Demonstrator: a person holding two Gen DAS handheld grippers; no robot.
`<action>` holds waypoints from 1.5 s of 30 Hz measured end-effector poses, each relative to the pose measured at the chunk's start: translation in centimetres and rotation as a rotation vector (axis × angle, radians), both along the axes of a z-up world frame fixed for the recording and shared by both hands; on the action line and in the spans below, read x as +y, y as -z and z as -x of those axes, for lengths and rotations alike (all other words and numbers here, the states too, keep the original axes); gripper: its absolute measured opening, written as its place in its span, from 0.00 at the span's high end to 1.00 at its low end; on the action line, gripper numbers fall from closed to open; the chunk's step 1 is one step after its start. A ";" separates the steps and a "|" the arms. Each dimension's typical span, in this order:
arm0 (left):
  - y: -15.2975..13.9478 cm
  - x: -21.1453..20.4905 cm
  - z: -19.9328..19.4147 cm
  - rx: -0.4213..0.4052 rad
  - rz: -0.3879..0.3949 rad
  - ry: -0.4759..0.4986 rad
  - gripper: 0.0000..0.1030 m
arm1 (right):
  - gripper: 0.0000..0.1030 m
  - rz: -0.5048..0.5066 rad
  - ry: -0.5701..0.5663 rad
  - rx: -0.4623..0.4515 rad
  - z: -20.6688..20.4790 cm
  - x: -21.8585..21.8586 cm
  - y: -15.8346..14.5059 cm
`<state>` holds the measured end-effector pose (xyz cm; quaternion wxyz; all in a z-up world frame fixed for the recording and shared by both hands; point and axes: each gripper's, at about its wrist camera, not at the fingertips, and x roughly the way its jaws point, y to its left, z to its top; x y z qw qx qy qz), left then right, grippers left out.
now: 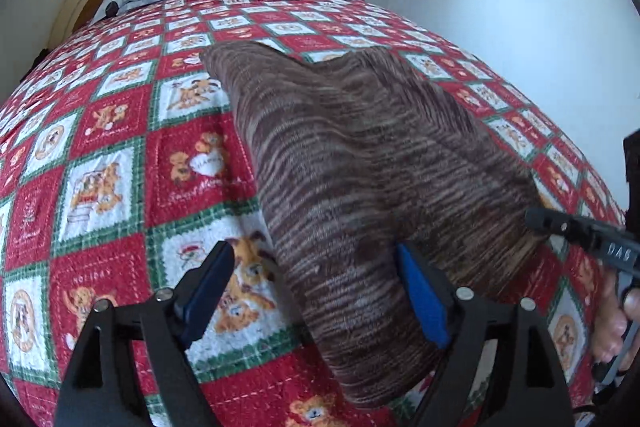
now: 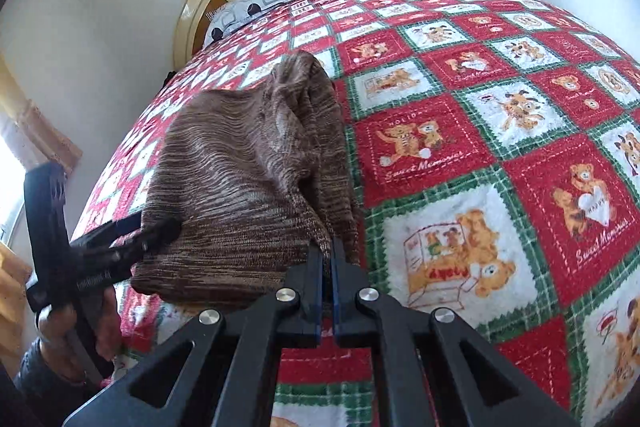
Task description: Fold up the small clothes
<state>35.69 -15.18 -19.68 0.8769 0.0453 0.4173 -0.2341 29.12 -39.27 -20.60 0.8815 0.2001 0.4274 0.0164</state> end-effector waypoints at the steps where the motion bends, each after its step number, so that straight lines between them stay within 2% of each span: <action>1: 0.0 0.0 0.0 -0.010 0.002 0.002 0.17 | 0.97 0.001 -0.008 -0.005 -0.1 0.3 -0.3; 2: -0.2 0.1 0.0 -0.022 0.004 0.001 0.17 | 0.97 0.001 -0.025 -0.016 -0.2 0.5 -0.7; 4: -0.2 0.4 0.0 -0.029 0.022 -0.007 0.08 | 0.92 0.046 -0.037 -0.024 -0.6 1.0 -1.8; 5: 0.0 0.8 -0.1 -0.029 0.030 -0.021 0.07 | 0.77 0.085 -0.034 -0.032 -0.9 1.0 -2.5; 7: 0.3 1.3 -0.5 -0.005 0.057 -0.035 0.07 | 0.53 0.077 -0.031 -0.078 -1.6 0.4 -3.6; 8: 0.4 1.5 -0.5 -0.001 0.066 -0.035 0.06 | 0.52 0.059 -0.024 -0.091 -2.3 -0.1 -4.0; 12: 0.6 1.7 -0.6 0.011 0.073 -0.038 0.04 | 0.52 0.025 -0.078 -0.059 -7.9 0.4 -4.7; 14: 0.6 1.9 -0.5 0.013 0.088 -0.038 0.04 | 0.52 -0.006 -0.100 -0.005 -11.2 0.7 -3.8; 17: 0.7 2.4 -0.6 0.032 0.120 -0.043 0.04 | 0.54 0.014 -0.103 0.072 -14.4 0.9 -2.1; 18: 0.7 2.5 -0.7 0.037 0.129 -0.043 0.04 | 0.64 0.014 -0.103 0.107 -15.3 0.9 -1.3; 19: 0.7 2.5 -0.6 0.038 0.131 -0.042 0.03 | 0.93 0.035 -0.092 0.113 -15.6 0.9 -1.0; 24: 0.9 1.7 -0.6 0.037 0.084 -0.025 0.00 | 0.93 0.044 -0.001 0.130 -14.4 -0.1 -0.1; 27: 0.9 1.6 -0.5 0.038 0.078 -0.014 0.00 | 0.93 0.012 0.008 0.128 -13.8 -0.6 0.3; 29: 0.9 1.6 -0.5 0.039 0.083 -0.011 0.00 | 0.92 0.036 0.003 0.121 -13.7 -0.4 -0.2; 33: 0.8 2.0 -0.4 0.042 0.106 -0.010 0.00 | 0.71 0.209 -0.005 0.025 -14.1 1.2 -3.3; 35: 0.8 2.0 -0.4 0.044 0.109 -0.010 0.00 | 0.67 0.189 -0.054 -0.073 -14.2 2.0 -5.3; 36: 0.8 2.0 -0.4 0.043 0.108 -0.010 0.00 | 0.66 0.162 -0.087 -0.092 -14.5 2.4 -5.7; 38: 0.8 2.0 -0.4 0.043 0.108 -0.009 0.00 | 0.65 0.081 -0.161 -0.061 -16.1 3.2 -5.4; 40: 0.8 2.0 -0.4 0.043 0.107 -0.009 0.00 | 0.65 0.034 -0.195 0.022 -18.0 3.4 -3.7; 42: 0.8 2.0 -0.4 0.045 0.105 -0.005 0.00 | 0.65 0.090 -0.086 0.136 -19.4 1.8 -1.4; 45: 0.9 2.1 -0.4 0.048 0.109 0.000 0.00 | 0.65 0.014 -0.026 0.134 -19.1 -0.9 -0.5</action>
